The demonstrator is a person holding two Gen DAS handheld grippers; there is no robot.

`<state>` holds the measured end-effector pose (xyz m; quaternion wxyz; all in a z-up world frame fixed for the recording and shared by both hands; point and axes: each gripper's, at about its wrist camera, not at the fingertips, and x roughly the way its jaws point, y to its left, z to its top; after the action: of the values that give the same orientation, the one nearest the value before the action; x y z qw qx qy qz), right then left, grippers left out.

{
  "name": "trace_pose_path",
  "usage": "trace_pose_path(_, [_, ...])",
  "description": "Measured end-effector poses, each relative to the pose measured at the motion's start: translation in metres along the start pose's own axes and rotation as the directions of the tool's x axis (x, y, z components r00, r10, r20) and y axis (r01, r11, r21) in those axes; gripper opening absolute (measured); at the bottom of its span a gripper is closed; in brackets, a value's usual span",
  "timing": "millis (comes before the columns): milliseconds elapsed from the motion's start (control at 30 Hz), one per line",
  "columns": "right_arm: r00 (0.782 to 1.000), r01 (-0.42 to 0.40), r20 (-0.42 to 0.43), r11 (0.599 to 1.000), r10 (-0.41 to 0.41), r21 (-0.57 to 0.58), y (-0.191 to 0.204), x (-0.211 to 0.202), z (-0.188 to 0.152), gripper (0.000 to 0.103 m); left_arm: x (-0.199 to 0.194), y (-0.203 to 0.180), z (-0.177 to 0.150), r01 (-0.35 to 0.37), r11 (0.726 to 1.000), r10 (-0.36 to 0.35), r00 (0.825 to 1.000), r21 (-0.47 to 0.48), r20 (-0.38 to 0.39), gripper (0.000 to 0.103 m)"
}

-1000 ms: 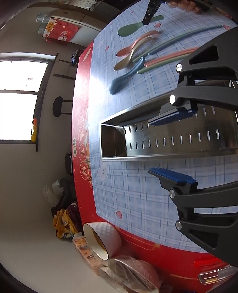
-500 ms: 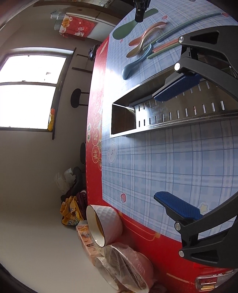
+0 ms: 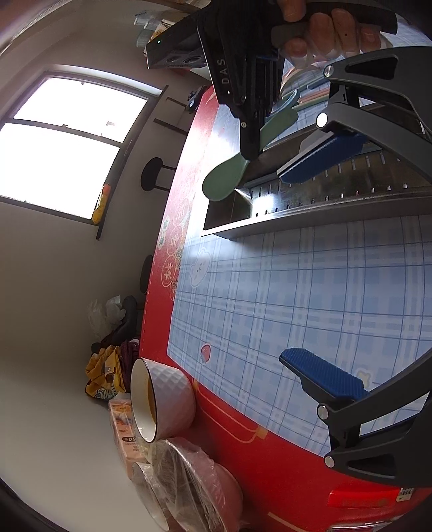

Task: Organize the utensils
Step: 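Lower the green spoon into the steel basket and open the right gripper, then grasp the green chopstick with the left gripper while the right gripper approaches the pink spoon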

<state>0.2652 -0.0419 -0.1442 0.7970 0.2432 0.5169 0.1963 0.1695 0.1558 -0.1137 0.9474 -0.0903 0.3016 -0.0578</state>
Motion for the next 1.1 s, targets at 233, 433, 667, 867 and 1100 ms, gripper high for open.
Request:
trace_pose_path(233, [0.997,0.07,-0.044,0.997,-0.07,-0.014,0.013,0.027,-0.003,0.007,0.004,0.006,0.001,0.002,1.0,-0.002,1.0,-0.027,-0.016,0.097])
trace_pose_path(433, [0.992,0.118,-0.047,0.991,-0.121,-0.062,0.022,0.035,-0.002,0.009,0.005,0.004,0.001,-0.024,1.0,0.024,1.0,-0.007,-0.012,0.097])
trace_pose_path(667, [0.99,0.144,0.022,0.978,-0.142,-0.148,0.023,0.01,-0.001,0.009,0.005,0.005,0.0,-0.021,1.0,0.021,1.0,-0.012,-0.006,0.097])
trace_pose_path(867, [0.955,0.215,0.264,0.927,-0.134,-0.306,0.01,-0.059,-0.02,0.009,0.002,0.001,0.002,-0.066,0.998,0.066,0.998,0.004,0.011,0.097])
trace_pose_path(1100, [0.911,0.311,0.379,0.877,-0.165,-0.367,-0.049,-0.117,-0.05,0.009,-0.015,-0.037,0.005,-0.146,0.98,0.142,0.989,0.132,0.045,0.097])
